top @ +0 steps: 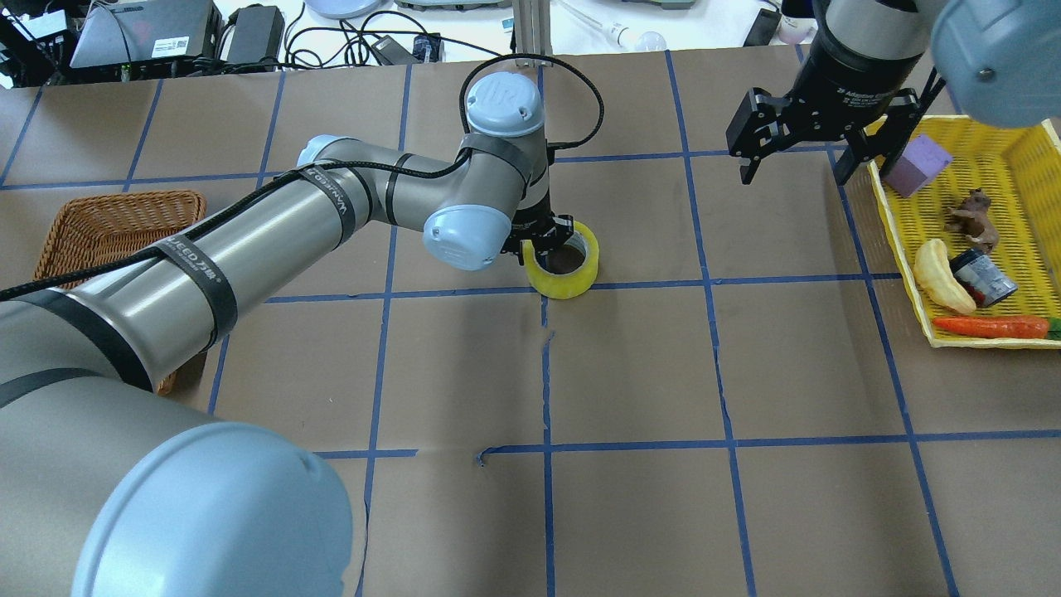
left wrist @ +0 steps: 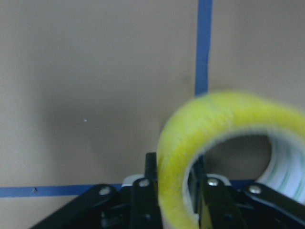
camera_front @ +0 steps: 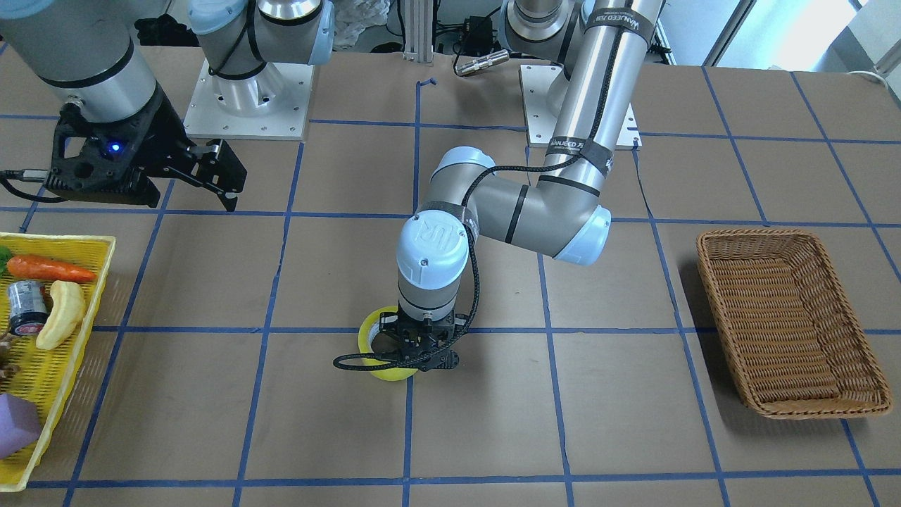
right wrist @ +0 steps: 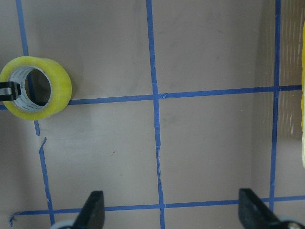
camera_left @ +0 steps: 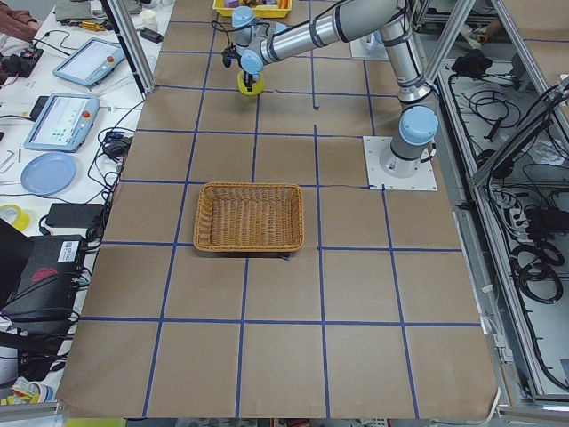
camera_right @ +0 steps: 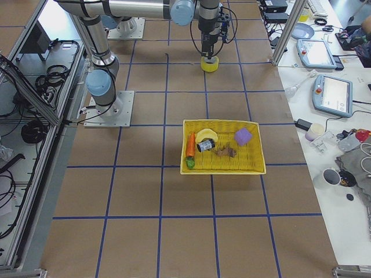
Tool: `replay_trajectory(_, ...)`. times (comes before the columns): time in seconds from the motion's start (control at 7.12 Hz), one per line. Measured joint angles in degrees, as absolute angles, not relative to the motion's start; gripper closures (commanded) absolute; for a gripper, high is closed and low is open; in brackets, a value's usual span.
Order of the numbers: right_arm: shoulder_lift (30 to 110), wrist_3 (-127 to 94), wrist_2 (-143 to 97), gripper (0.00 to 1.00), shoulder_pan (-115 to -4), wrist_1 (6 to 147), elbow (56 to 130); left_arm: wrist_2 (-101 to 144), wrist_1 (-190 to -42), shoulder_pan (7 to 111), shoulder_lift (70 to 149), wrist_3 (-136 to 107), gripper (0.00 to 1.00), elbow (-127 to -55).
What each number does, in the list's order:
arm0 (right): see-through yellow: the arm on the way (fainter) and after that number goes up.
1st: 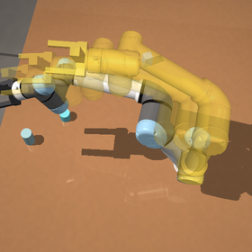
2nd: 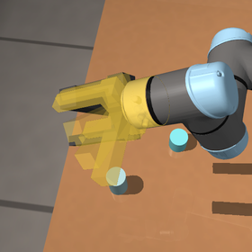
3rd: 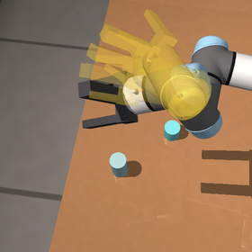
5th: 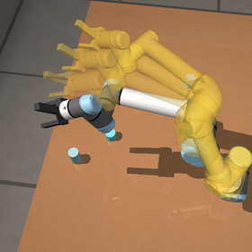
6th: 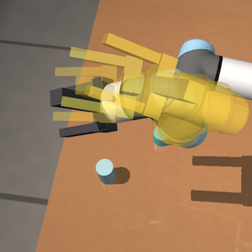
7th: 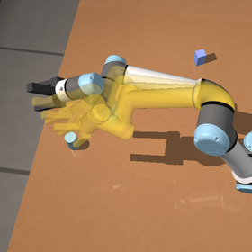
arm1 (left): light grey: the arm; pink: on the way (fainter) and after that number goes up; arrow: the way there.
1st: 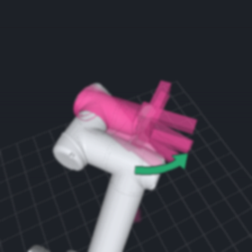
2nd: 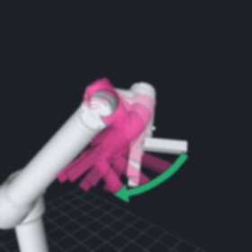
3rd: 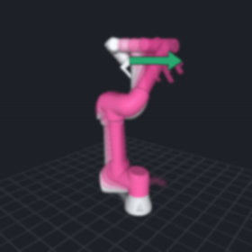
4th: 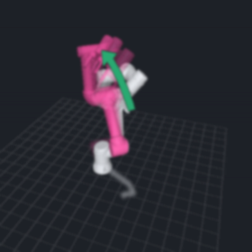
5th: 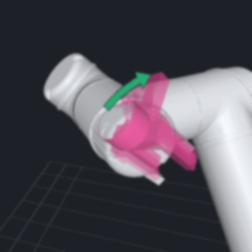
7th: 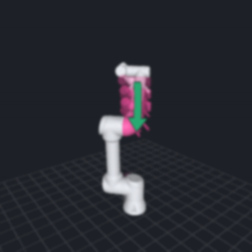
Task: Transfer tape with both arms
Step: 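Carry the tape roll with the left gripper over the wicker basket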
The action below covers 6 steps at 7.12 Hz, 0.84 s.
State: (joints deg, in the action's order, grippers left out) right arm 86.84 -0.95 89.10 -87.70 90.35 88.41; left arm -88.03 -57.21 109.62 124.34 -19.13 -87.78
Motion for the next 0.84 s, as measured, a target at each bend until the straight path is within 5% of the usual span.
replay_trajectory(0.84,86.8,-1.0,89.1,0.00,-87.7,90.4,88.3,-88.0,-65.7,94.6,113.4,-8.2,1.00,-87.3)
